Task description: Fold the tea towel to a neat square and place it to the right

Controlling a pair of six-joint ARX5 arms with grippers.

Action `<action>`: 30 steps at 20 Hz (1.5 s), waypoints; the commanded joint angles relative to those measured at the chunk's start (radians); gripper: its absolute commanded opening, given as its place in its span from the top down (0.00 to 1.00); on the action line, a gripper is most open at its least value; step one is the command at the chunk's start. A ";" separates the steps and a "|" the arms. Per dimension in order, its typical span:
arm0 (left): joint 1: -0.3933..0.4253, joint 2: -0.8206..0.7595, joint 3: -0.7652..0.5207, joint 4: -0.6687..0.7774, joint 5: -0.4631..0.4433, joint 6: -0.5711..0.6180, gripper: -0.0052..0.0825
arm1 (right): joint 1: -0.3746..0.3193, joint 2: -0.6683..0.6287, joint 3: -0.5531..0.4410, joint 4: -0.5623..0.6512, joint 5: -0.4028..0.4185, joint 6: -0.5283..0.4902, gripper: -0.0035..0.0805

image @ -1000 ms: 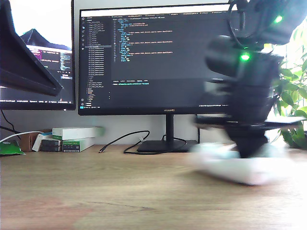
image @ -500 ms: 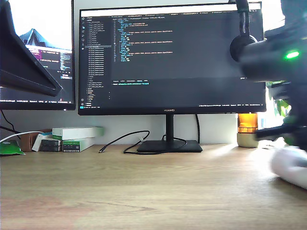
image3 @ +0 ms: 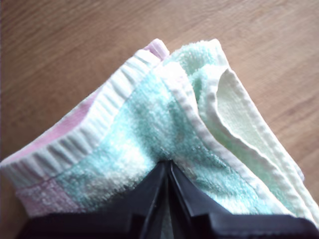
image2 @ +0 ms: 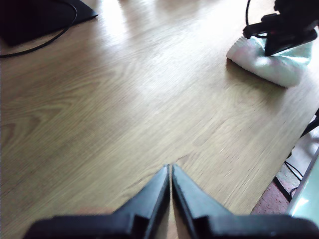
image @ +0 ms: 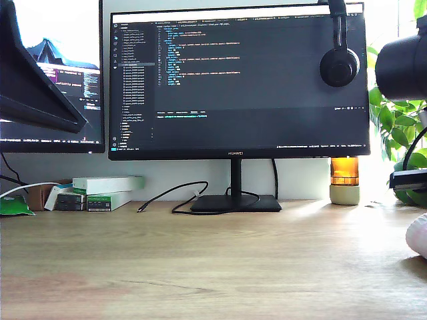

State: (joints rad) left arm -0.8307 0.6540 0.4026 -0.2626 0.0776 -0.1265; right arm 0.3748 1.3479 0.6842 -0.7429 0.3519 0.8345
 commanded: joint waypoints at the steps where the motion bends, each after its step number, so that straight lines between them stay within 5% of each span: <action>1: -0.003 -0.008 -0.013 0.010 0.000 0.001 0.97 | 0.005 -0.060 -0.023 -0.013 0.018 -0.036 0.96; 6: 0.023 -0.006 -0.014 0.135 -0.002 -0.005 0.97 | 0.005 -0.245 -0.014 0.019 0.032 -0.155 0.96; 9: 0.098 -0.005 -0.020 0.171 -0.042 0.004 0.97 | 0.003 -0.303 -0.014 0.029 0.021 -0.485 0.97; 13: 0.236 -0.006 -0.071 0.277 -0.021 0.019 0.97 | -0.019 -0.327 -0.014 0.191 -0.063 -0.710 0.97; 21: 0.491 -0.008 -0.098 0.297 0.046 0.038 0.97 | -0.306 -0.365 -0.016 0.296 -0.241 -0.800 0.97; 26: 0.602 -0.056 -0.164 0.325 0.104 0.032 0.97 | -0.537 -0.496 -0.051 0.300 -0.456 -0.835 0.97; 30: 0.614 -0.126 -0.172 0.315 0.109 -0.003 0.97 | -0.592 -0.696 -0.190 0.381 -0.560 -0.829 0.97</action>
State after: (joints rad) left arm -0.2192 0.5434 0.2436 0.0448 0.1829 -0.1238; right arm -0.2192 0.6827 0.5396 -0.3756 -0.1951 0.0021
